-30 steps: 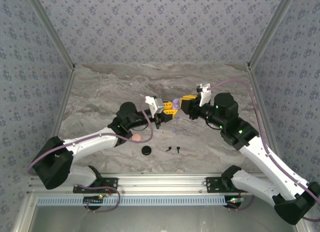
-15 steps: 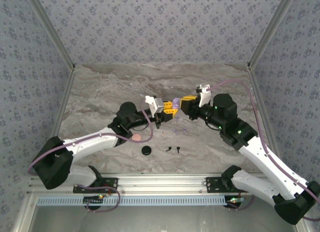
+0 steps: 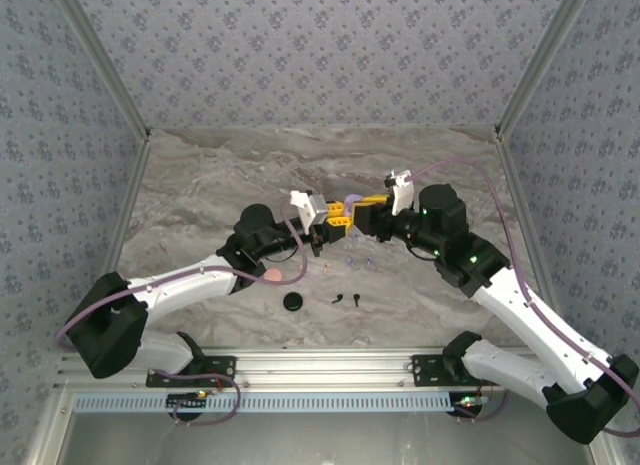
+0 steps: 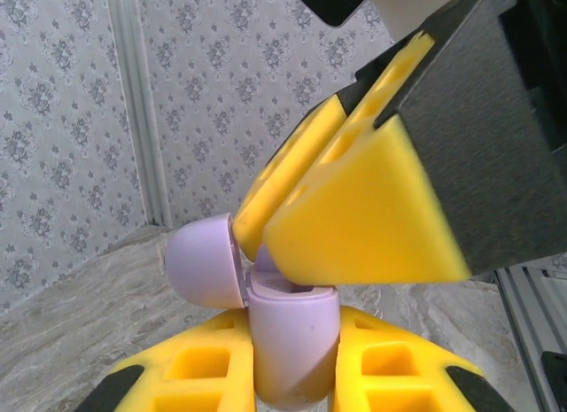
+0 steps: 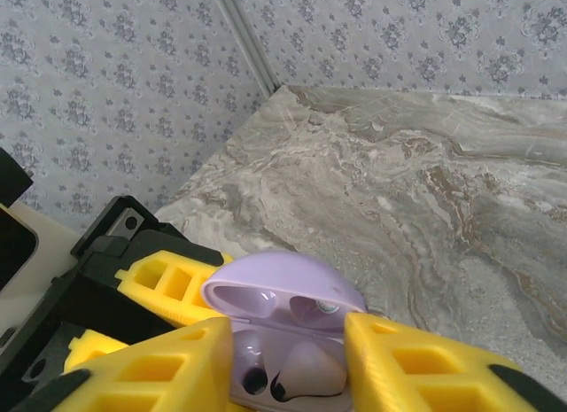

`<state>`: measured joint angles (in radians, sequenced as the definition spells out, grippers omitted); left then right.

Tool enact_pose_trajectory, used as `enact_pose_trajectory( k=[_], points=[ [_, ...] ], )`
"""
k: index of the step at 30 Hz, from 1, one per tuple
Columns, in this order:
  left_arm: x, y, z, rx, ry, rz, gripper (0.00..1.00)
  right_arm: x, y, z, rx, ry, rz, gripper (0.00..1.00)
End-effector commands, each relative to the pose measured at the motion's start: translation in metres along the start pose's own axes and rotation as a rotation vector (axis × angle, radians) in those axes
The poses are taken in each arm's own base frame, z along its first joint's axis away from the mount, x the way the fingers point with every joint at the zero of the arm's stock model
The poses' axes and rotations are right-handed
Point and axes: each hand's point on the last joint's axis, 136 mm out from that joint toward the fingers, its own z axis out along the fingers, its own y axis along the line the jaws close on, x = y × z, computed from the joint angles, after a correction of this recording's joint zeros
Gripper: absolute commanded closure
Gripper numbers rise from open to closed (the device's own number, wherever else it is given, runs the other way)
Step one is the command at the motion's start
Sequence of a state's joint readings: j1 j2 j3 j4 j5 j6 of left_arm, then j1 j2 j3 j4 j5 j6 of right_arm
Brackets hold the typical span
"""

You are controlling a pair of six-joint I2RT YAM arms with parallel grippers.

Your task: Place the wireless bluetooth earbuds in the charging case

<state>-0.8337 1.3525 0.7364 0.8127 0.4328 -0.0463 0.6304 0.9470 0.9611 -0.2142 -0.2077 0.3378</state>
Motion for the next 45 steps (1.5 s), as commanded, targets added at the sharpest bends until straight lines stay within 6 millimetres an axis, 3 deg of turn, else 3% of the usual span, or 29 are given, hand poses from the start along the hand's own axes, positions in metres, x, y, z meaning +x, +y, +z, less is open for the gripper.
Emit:
enact_pose_trajectory(
  k=[1, 9, 14, 18, 24, 31, 35, 36, 45],
  points=[
    [-0.022, -0.007, 0.003, 0.026, -0.069, 0.029, 1.0, -0.021, 0.006, -0.011, -0.003, -0.025, 0.003, 0.56],
    [-0.012, 0.001, -0.002, -0.033, -0.035, 0.047, 1.0, -0.035, -0.009, -0.033, 0.06, -0.032, 0.028, 0.44],
    [-0.006, 0.007, -0.01, -0.09, -0.005, 0.071, 1.0, -0.019, -0.046, -0.038, 0.194, 0.037, 0.117, 0.42],
    [-0.004, 0.01, -0.02, -0.125, 0.028, 0.102, 1.0, 0.008, -0.087, -0.034, 0.319, 0.125, 0.233, 0.42],
    [-0.007, 0.009, -0.038, -0.167, 0.059, 0.15, 1.0, 0.067, -0.122, -0.009, 0.418, 0.351, 0.3, 0.44],
    [-0.018, 0.005, -0.054, -0.186, 0.038, 0.17, 1.0, 0.122, -0.144, 0.034, 0.467, 0.588, 0.3, 0.46],
    [-0.023, 0.003, -0.059, -0.189, 0.026, 0.176, 1.0, 0.143, -0.157, 0.056, 0.521, 0.698, 0.268, 0.46],
    [-0.024, 0.002, -0.061, -0.189, 0.022, 0.175, 1.0, 0.139, -0.158, 0.065, 0.523, 0.703, 0.258, 0.46],
    [-0.024, 0.001, -0.067, -0.195, 0.023, 0.174, 1.0, 0.169, -0.176, 0.109, 0.568, 0.854, 0.216, 0.49]
  ],
)
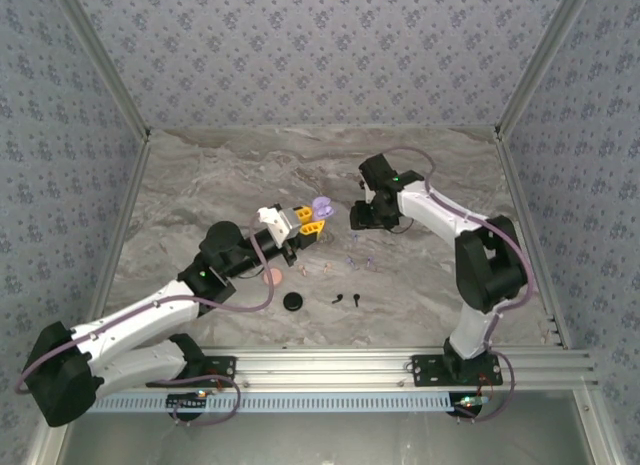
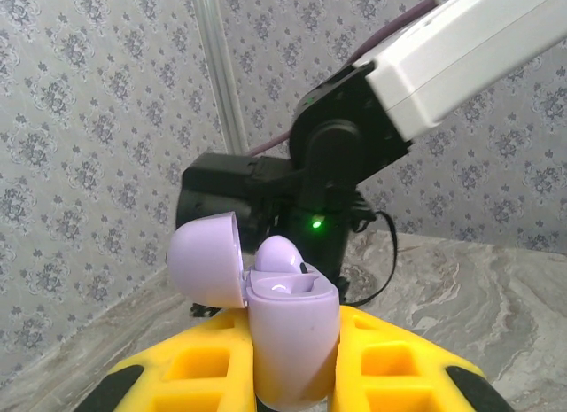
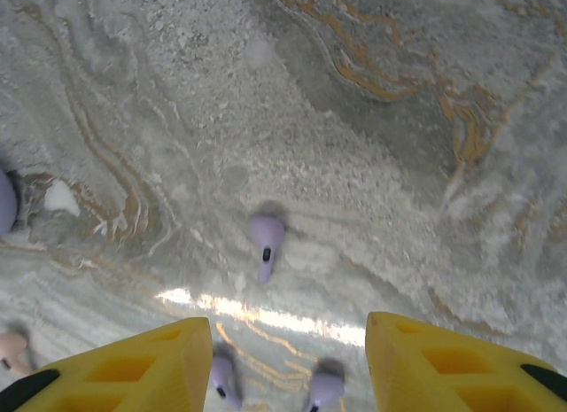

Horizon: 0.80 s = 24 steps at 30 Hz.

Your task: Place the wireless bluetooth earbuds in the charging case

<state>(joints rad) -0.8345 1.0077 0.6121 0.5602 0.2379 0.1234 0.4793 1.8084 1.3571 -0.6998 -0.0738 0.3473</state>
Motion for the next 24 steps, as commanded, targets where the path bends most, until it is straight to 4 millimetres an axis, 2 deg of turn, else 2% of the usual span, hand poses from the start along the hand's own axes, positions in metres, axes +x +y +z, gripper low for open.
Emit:
enact_pose_trajectory(
  k=[1, 12, 24],
  points=[
    [-0.005, -0.002, -0.004, -0.003, -0.016, 0.012, 1.0, 0.003, 0.0, 0.012, 0.057, 0.062, -0.036, 0.5],
    [-0.007, -0.002, -0.006, -0.008, -0.019, 0.016, 1.0, 0.002, 0.007, 0.049, 0.111, 0.146, -0.082, 0.53],
    [-0.004, -0.002, -0.005, -0.007, -0.012, 0.014, 1.0, 0.01, 0.01, 0.067, 0.124, 0.183, -0.101, 0.59]
  ],
)
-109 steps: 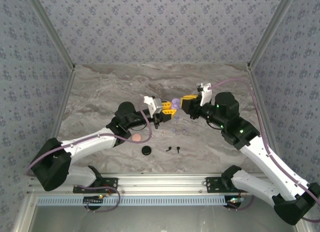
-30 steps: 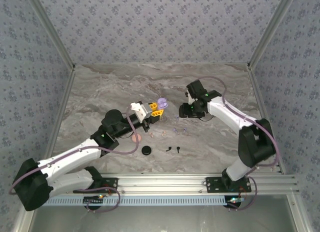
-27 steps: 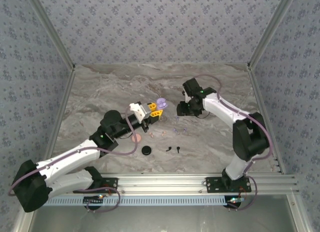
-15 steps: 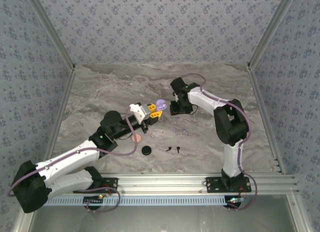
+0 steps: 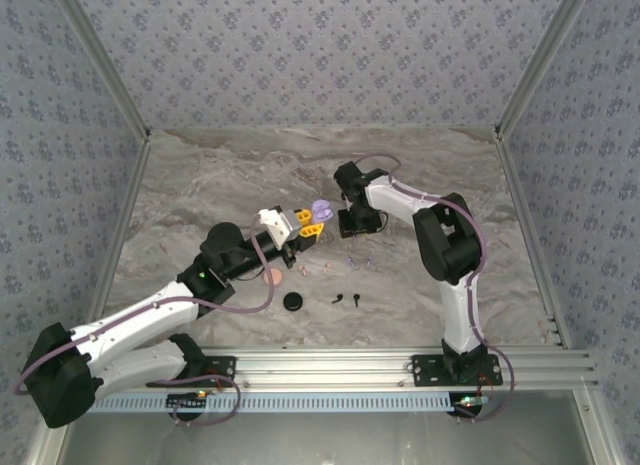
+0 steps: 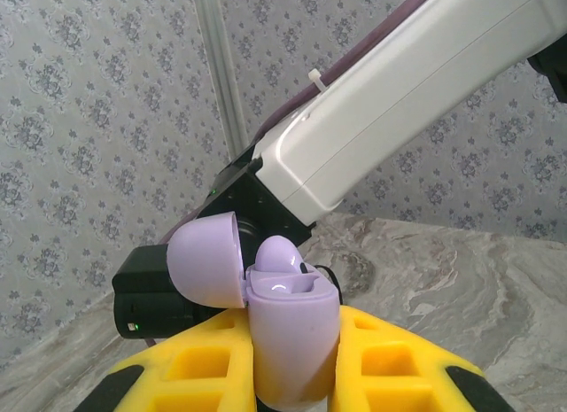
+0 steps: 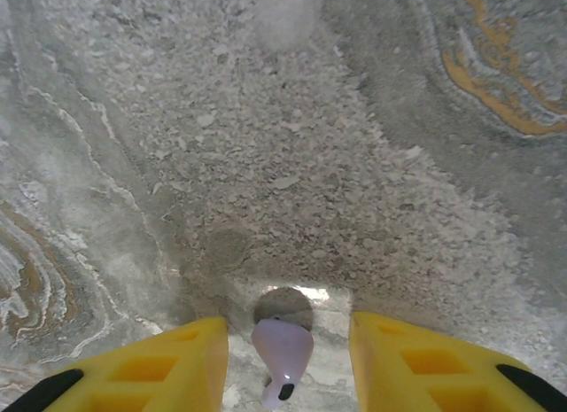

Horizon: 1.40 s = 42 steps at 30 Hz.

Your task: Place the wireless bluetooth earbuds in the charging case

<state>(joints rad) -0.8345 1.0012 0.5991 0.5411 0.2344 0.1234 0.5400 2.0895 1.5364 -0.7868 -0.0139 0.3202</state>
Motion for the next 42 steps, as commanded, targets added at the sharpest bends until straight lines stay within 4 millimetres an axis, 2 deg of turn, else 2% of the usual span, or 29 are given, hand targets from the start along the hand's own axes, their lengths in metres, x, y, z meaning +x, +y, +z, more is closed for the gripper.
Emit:
enact_pose_trajectory(
  k=[1, 12, 16, 22, 28, 32, 38, 42],
  points=[
    [-0.013, -0.001, -0.004, -0.007, -0.037, 0.02, 1.0, 0.001, 0.002, 0.001, 0.019, 0.018, -0.025, 0.6],
    [-0.012, -0.001, -0.004, -0.008, -0.035, 0.02, 1.0, 0.005, 0.005, 0.008, 0.024, 0.035, -0.038, 0.72],
    [-0.011, -0.001, -0.005, -0.012, -0.034, 0.018, 1.0, 0.001, 0.005, 0.0, 0.025, 0.007, -0.046, 0.74],
    [-0.01, -0.001, -0.007, -0.011, -0.034, 0.009, 1.0, -0.008, 0.006, -0.025, 0.014, -0.092, -0.058, 0.77],
    [-0.01, -0.001, -0.007, -0.013, -0.037, 0.001, 1.0, -0.011, 0.002, -0.057, 0.018, -0.182, -0.068, 0.79],
    [-0.01, -0.001, -0.007, -0.012, -0.041, -0.007, 1.0, -0.013, 0.003, -0.085, -0.013, -0.273, -0.084, 0.79],
    [-0.006, -0.003, -0.001, 0.001, -0.049, -0.049, 1.0, -0.014, 0.007, -0.148, -0.098, -0.487, -0.134, 0.79],
    [-0.001, -0.003, 0.006, 0.013, -0.044, -0.087, 1.0, -0.007, 0.009, -0.191, -0.157, -0.609, -0.182, 0.79]
  ],
)
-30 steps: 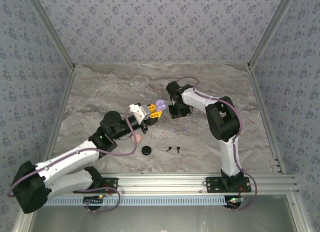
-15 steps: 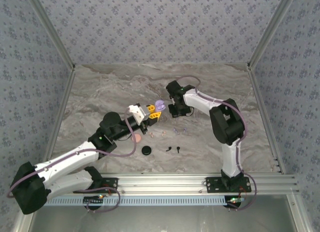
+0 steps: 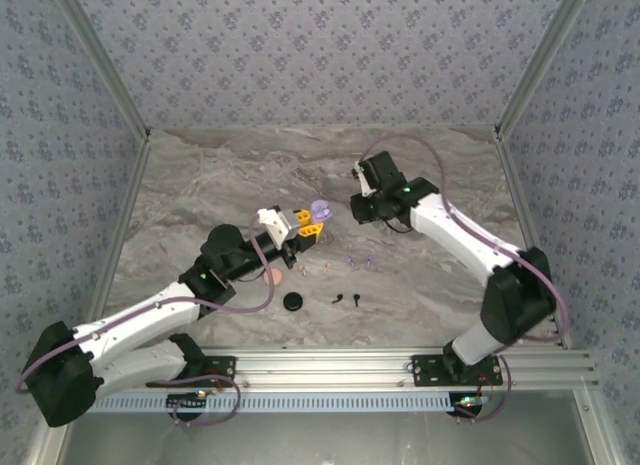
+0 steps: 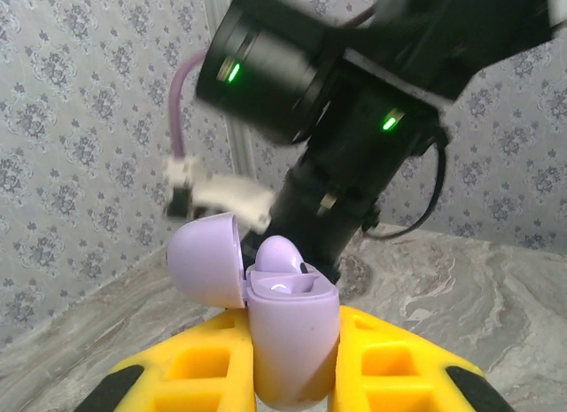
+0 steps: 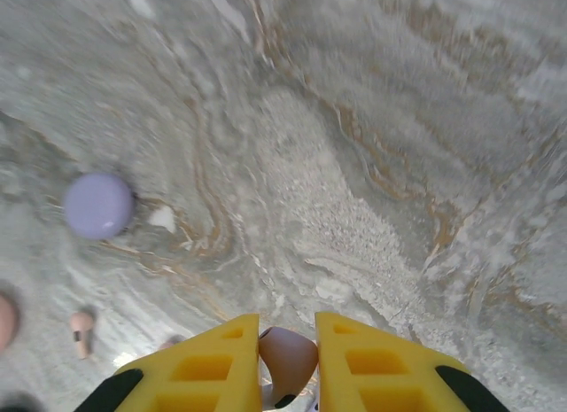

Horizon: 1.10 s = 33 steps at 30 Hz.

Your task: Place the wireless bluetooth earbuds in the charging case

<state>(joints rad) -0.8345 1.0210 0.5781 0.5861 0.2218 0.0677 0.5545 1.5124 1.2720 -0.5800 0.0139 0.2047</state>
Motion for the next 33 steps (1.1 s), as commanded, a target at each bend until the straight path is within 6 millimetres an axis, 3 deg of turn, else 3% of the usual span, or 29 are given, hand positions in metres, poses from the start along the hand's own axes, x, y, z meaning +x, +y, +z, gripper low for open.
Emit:
enact_pose_trajectory(
  k=[1, 7, 8, 16, 21, 33],
  points=[
    [-0.006, -0.005, 0.007, 0.027, -0.038, -0.044, 1.0, -0.019, 0.007, -0.034, -0.062, -0.131, -0.062, 0.79],
    [0.002, -0.005, 0.021, 0.039, -0.017, -0.089, 1.0, -0.037, 0.017, -0.094, -0.132, -0.312, -0.147, 0.79],
    [0.004, -0.004, 0.023, 0.041, -0.014, -0.093, 1.0, -0.028, 0.017, -0.094, -0.145, -0.307, -0.161, 0.79],
    [0.007, -0.01, 0.033, 0.084, -0.007, -0.105, 1.0, -0.037, 0.045, -0.143, -0.285, -0.459, -0.241, 0.79],
    [0.007, -0.013, 0.036, 0.105, -0.011, -0.112, 1.0, -0.038, 0.061, -0.155, -0.336, -0.498, -0.301, 0.79],
    [0.005, -0.015, 0.04, 0.122, -0.016, -0.121, 1.0, -0.03, 0.089, -0.156, -0.426, -0.521, -0.379, 0.79]
  ],
)
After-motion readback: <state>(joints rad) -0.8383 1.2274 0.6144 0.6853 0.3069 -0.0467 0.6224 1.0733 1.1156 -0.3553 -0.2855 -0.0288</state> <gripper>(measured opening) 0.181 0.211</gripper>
